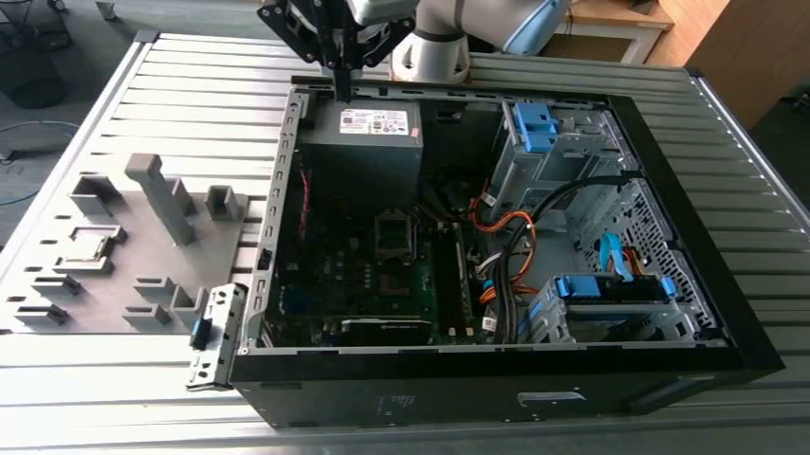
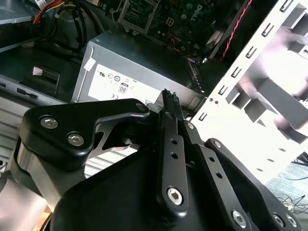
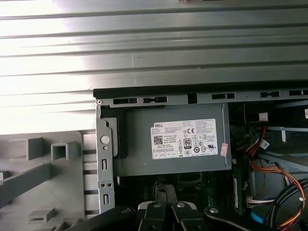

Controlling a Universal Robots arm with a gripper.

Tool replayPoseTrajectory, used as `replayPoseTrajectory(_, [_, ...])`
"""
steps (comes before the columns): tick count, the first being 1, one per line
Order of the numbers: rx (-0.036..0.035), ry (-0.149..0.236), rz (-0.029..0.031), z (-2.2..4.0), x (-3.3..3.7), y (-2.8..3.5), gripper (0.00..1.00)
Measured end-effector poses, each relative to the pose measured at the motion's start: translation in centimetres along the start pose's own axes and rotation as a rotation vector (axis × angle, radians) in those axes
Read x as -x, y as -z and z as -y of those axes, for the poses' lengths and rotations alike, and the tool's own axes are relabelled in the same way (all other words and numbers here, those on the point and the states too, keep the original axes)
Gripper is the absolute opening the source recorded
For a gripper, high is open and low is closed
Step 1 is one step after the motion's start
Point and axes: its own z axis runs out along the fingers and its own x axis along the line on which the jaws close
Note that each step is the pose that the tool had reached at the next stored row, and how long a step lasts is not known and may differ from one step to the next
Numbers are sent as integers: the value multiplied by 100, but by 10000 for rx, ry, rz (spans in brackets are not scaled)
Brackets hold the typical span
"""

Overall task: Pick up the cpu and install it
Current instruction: 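Reach for the cpu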

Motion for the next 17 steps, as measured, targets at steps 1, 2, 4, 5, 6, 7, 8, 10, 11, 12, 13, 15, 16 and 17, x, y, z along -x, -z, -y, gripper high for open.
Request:
replayPoseTrajectory(1, [-1, 1, 0, 1, -9, 0, 11])
replayPoseTrajectory(2, [-1, 0, 0, 1, -18, 1, 11])
replayPoseTrajectory(4, [0, 0, 0, 3, -36, 1, 11])
replayPoseTrajectory(5, [0, 0, 0, 3, -45, 1, 11])
replayPoseTrajectory(6, [0, 0, 0, 4, -54, 1, 11])
replayPoseTrajectory(7, [0, 1, 0, 5, -64, 2, 11])
replayPoseTrajectory(8, [0, 0, 0, 6, -73, 2, 11])
replayPoseTrajectory(10, [0, 1, 0, 7, -92, 2, 11])
replayPoseTrajectory(11, [1, 1, 1, 8, -103, 2, 11])
replayPoseTrajectory(12, [0, 1, 0, 9, -113, 3, 11])
replayPoseTrajectory(13, [0, 1, 0, 9, -123, 3, 11])
replayPoseTrajectory(15, [0, 1, 0, 11, -143, 4, 11])
replayPoseTrajectory(16, [0, 0, 0, 12, -153, 4, 11])
replayPoseTrajectory(17, [0, 0, 0, 12, -164, 4, 11])
